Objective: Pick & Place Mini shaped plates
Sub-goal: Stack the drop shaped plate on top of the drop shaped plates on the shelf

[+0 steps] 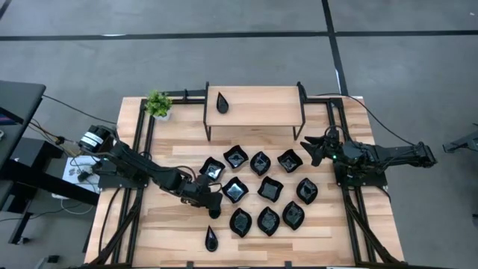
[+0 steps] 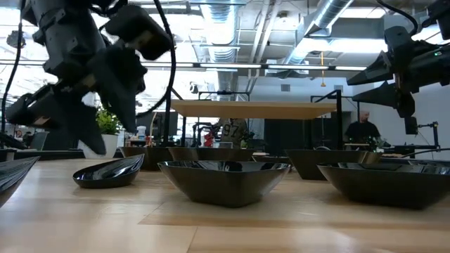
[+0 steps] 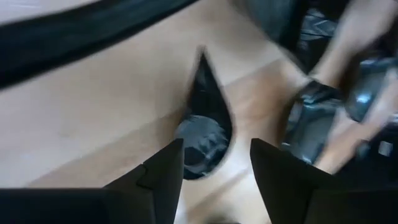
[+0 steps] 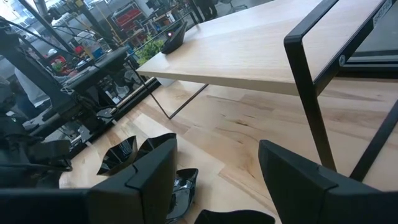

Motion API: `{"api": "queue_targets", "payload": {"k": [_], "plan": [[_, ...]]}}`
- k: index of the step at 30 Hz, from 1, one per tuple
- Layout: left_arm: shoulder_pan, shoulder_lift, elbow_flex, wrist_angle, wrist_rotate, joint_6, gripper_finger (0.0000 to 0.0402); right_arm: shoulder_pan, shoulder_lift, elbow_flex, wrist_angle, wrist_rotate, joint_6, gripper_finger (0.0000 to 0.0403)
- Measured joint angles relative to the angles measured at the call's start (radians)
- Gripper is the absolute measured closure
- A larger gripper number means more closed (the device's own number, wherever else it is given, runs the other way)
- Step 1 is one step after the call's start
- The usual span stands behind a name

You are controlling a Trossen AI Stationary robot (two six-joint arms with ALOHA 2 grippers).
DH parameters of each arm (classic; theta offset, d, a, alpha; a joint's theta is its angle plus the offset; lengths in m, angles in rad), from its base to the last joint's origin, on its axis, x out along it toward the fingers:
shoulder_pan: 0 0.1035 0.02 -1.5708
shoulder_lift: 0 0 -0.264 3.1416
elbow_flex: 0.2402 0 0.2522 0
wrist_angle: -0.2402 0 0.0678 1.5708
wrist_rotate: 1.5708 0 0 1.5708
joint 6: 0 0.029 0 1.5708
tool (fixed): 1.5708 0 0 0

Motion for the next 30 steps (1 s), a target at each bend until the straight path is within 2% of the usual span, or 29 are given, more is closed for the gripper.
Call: {"api": "queue_targets", "payload": {"k": [8,11,20,30], "plan": [[0.000,0.055,0.000,0.004,-0.002,0.000,0.0222,0.000,0.000,0.000,0.000,0.000,0.000,0.0182],[0.001,0.050,0.000,-0.001,-0.041,0.007,0.0222,0.000,0.000,0.000,0.000,0.000,0.000,0.0182],[0.071,0.062,0.000,-0.002,-0.064,0.100,0.0234,0.001,0.000,0.000,0.000,0.000,0.000,0.0182],[0.071,0.062,0.000,-0.001,0.032,0.115,0.0270,0.001,0.000,0.000,0.000,0.000,0.000,0.0182]]}}
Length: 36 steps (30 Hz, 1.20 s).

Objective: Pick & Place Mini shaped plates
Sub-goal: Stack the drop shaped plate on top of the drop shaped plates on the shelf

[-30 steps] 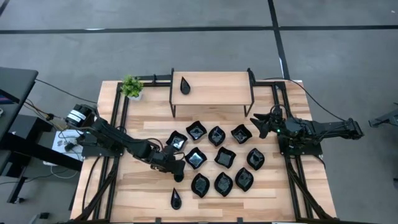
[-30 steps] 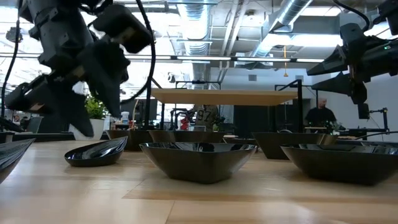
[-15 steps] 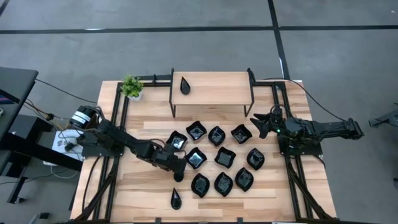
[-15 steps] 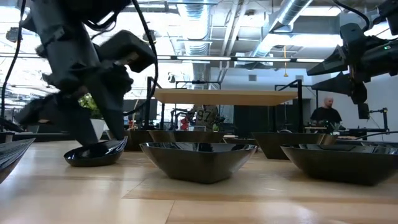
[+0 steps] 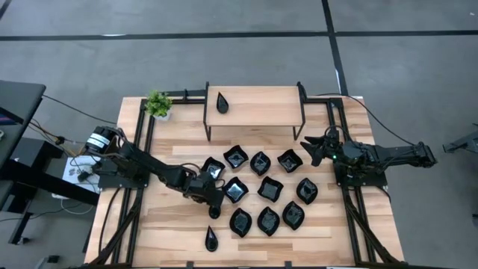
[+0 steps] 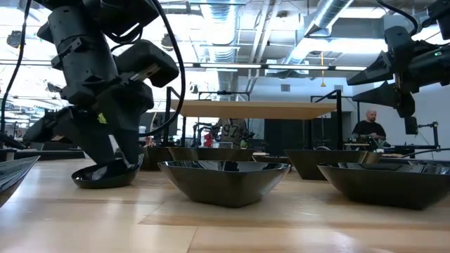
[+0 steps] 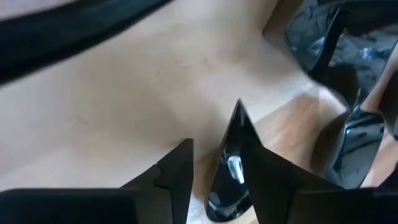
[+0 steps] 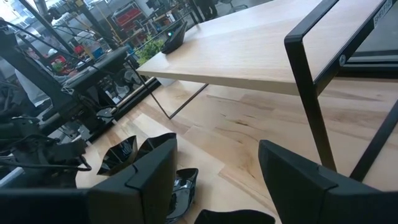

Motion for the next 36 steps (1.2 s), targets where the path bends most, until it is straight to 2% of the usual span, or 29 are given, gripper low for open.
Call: {"api": "queue_targets", "payload": {"k": [11,18,27,36], "plan": [[0.001,0.000,0.000,0.000,0.024,0.000,0.0281,0.000,0.000,0.000,0.000,0.000,0.000,0.0182],[0.002,0.000,0.000,0.000,0.023,0.000,0.0317,0.000,0.000,0.000,0.000,0.000,0.000,0.0182],[0.002,0.000,0.000,0.000,0.021,0.000,0.0390,0.000,0.000,0.000,0.000,0.000,0.000,0.0182],[0.002,-0.047,0.000,-0.023,0.024,0.014,0.0396,-0.001,0.000,0.000,0.000,0.000,0.000,0.0182]]}}
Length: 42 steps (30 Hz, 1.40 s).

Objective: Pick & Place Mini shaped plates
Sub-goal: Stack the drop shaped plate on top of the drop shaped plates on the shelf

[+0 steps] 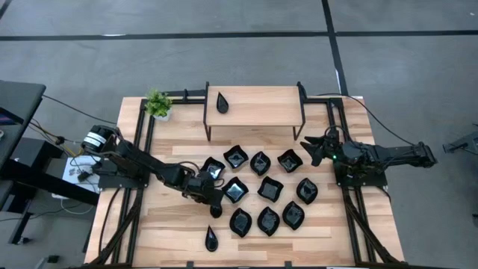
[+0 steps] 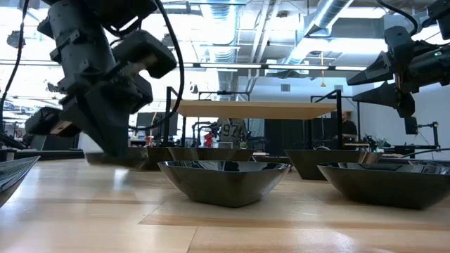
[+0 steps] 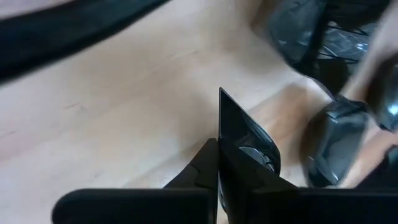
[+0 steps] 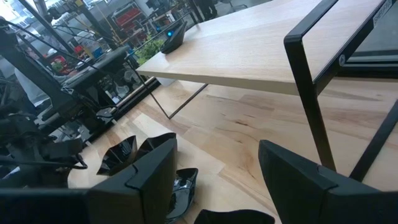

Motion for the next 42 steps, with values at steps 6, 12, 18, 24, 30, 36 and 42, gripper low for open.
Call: {"api": "queue_targets", "payload": {"k": [6,12,18,24,30,36,42], "plan": [[-0.003,-0.173,0.000,-0.046,0.060,0.031,0.0397,0.000,0.000,0.000,0.000,0.000,0.000,0.0182],[0.007,-0.416,0.000,0.004,-0.089,0.139,0.0398,0.000,0.000,0.000,0.000,0.002,-0.001,0.0182],[0.132,-0.547,0.010,0.074,-0.341,0.299,0.0398,0.000,0.000,0.000,0.000,0.003,-0.001,0.0182],[0.408,-0.554,0.108,0.073,-0.228,0.537,0.0398,0.000,0.000,0.000,0.000,0.003,0.000,0.0182],[0.700,-0.448,0.244,-0.036,0.034,0.710,0.0399,0.001,0.000,0.000,0.001,0.003,0.000,0.0182],[0.900,-0.291,0.393,-0.158,0.204,0.864,0.0399,0.001,0.000,0.000,0.000,0.002,0.000,0.0182],[1.001,-0.138,0.560,-0.318,0.220,0.988,0.0399,0.001,0.000,0.000,0.001,0.002,0.001,0.0182]]}}
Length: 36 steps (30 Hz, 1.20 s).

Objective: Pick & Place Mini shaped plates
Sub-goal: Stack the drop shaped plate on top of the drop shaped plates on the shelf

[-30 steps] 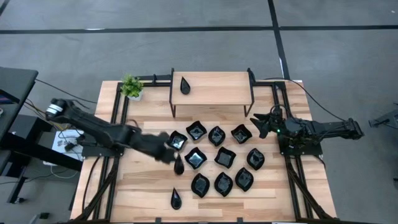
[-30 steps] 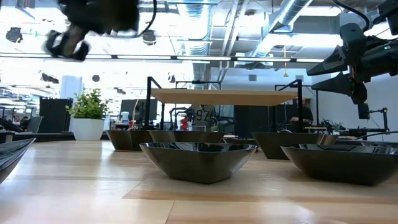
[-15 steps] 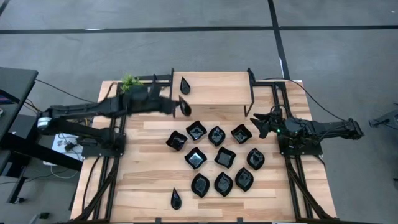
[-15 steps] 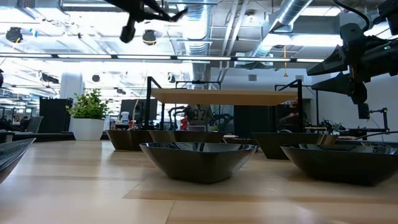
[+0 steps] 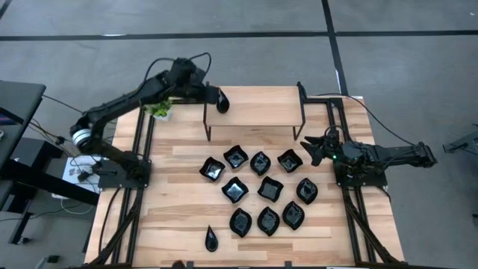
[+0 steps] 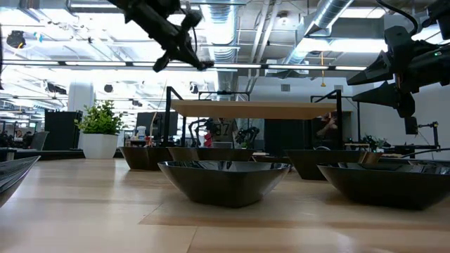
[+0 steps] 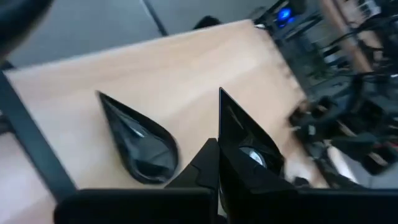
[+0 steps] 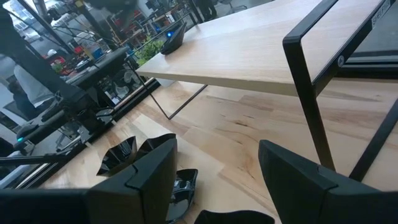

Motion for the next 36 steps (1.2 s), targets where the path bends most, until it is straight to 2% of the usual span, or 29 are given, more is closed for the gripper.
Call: {"api": "queue_targets", "payload": {"k": [5,13,36], "plan": [[0.044,0.092,0.094,-0.066,0.000,0.026,0.0399,-0.001,0.000,0.000,0.000,0.000,0.000,0.0182],[0.098,0.176,0.126,-0.152,-0.004,0.032,0.0399,0.000,0.000,0.000,0.000,0.000,0.000,0.0182],[0.058,0.200,0.126,-0.153,-0.079,-0.016,0.0399,0.000,0.000,0.000,0.000,0.001,-0.002,0.0182]]}}
